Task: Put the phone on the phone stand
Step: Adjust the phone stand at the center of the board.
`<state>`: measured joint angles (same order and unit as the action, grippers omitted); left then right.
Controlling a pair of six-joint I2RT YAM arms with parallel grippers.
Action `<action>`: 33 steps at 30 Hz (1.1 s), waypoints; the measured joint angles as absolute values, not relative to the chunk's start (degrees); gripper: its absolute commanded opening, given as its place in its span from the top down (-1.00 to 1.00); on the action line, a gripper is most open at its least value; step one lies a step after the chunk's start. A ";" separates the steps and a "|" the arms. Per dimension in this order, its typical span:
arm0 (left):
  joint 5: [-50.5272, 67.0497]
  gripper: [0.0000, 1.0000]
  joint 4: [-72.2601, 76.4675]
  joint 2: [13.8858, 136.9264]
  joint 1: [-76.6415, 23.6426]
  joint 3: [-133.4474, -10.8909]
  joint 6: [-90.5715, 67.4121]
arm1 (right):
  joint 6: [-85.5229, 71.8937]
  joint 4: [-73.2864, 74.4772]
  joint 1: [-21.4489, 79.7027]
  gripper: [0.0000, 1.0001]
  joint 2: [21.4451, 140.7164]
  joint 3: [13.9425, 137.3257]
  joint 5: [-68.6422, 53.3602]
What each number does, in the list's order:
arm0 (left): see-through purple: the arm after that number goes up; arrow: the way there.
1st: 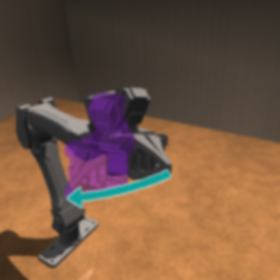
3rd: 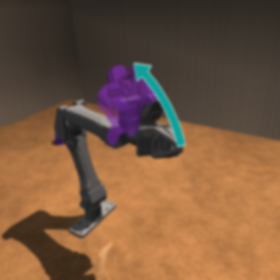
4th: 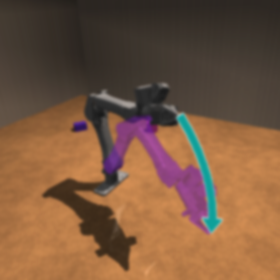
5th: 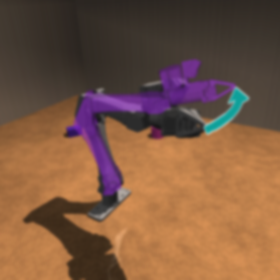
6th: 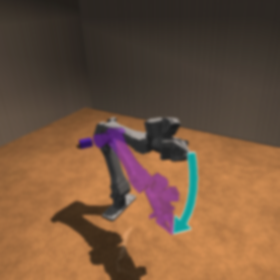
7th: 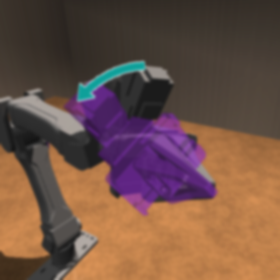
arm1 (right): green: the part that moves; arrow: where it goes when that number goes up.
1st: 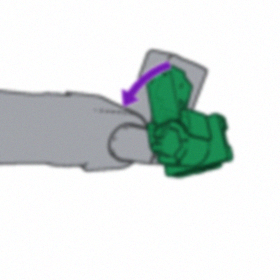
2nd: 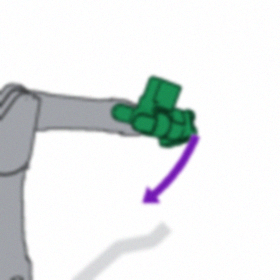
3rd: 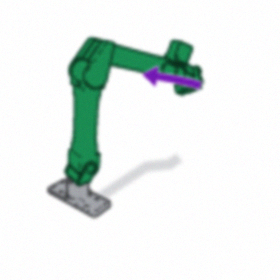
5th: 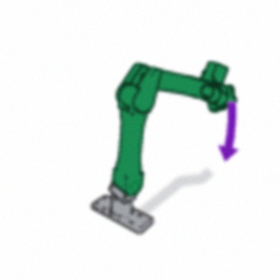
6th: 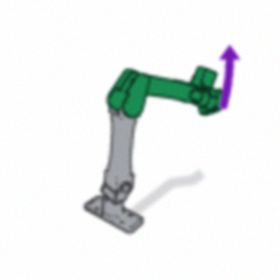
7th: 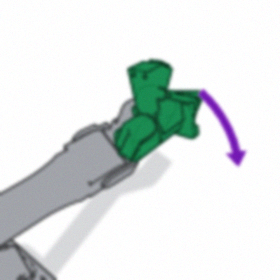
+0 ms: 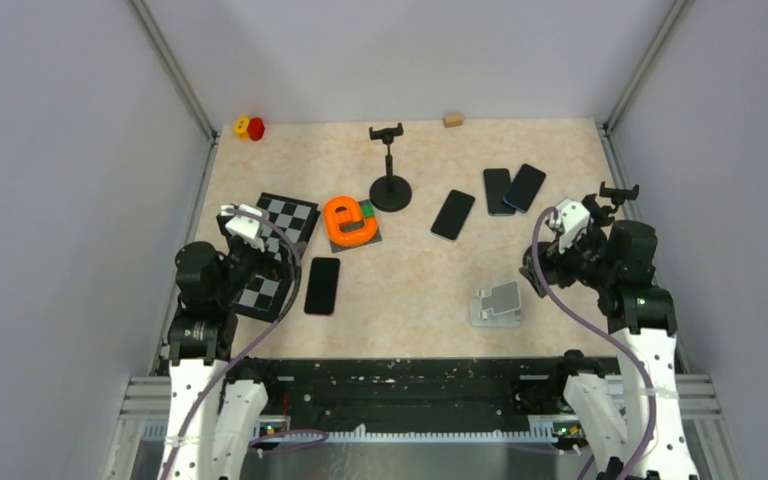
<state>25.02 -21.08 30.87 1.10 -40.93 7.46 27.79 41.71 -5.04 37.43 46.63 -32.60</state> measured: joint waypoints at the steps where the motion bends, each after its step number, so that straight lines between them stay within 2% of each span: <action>1: 25.91 -0.97 -21.06 30.85 1.10 -40.91 7.60 | 28.93 43.07 -5.02 -0.88 38.22 46.61 -32.95; 15: 30.39 -0.97 -21.06 30.87 1.10 -39.97 8.56 | 36.97 50.83 -0.34 -0.79 54.68 46.63 -34.46; 22: 30.46 -0.97 -21.06 30.89 1.10 -39.97 8.54 | 37.08 50.70 6.70 -0.55 58.72 46.63 -33.91; 33: 30.46 -0.97 -21.06 30.89 1.10 -39.97 8.56 | 37.34 50.06 9.45 -0.51 62.28 46.50 -27.49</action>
<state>30.46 -21.06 30.89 1.10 -39.97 8.56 37.34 50.06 9.45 62.28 46.50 -27.49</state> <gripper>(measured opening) 0.986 0.757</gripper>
